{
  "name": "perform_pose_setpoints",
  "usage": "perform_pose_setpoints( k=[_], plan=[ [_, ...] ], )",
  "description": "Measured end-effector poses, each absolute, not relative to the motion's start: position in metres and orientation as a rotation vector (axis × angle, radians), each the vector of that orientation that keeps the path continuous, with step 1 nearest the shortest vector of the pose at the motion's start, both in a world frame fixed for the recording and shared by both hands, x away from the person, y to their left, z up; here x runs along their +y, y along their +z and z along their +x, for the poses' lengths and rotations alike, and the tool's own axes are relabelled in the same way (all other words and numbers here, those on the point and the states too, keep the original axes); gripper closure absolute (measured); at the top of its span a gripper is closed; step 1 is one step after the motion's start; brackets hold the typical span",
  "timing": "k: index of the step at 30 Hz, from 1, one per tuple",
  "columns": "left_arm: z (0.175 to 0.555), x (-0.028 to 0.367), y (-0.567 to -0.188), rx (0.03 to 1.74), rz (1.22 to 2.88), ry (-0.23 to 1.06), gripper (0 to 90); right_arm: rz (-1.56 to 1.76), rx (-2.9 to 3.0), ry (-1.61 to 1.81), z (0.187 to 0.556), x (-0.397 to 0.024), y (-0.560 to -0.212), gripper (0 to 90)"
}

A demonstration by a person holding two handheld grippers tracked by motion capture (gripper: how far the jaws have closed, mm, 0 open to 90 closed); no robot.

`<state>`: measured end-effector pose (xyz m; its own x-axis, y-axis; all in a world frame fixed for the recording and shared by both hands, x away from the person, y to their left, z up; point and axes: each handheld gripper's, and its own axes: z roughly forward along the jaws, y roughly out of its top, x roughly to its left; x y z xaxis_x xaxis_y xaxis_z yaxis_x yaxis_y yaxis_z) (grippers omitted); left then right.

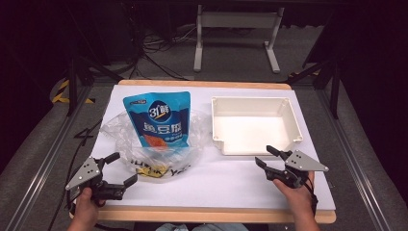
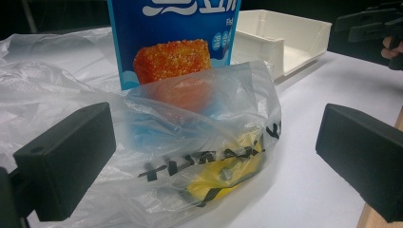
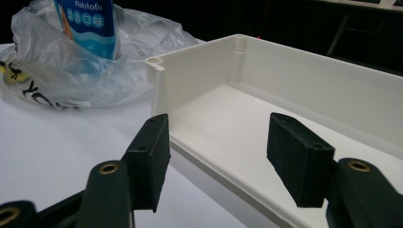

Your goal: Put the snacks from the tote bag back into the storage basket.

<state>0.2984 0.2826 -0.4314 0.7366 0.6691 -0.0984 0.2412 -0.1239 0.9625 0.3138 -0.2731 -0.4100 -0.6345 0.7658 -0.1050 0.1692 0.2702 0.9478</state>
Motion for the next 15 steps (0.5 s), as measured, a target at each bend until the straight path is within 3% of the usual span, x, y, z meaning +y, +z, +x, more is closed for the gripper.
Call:
perform_pose_setpoints(
  k=[15],
  plan=[
    [0.2991, 0.2824, -0.4305, 0.732, 1.681, 0.434, 0.2, 0.81, 1.972, 1.394, 0.3106, -0.2714, -0.4042, 36.6]
  ],
)
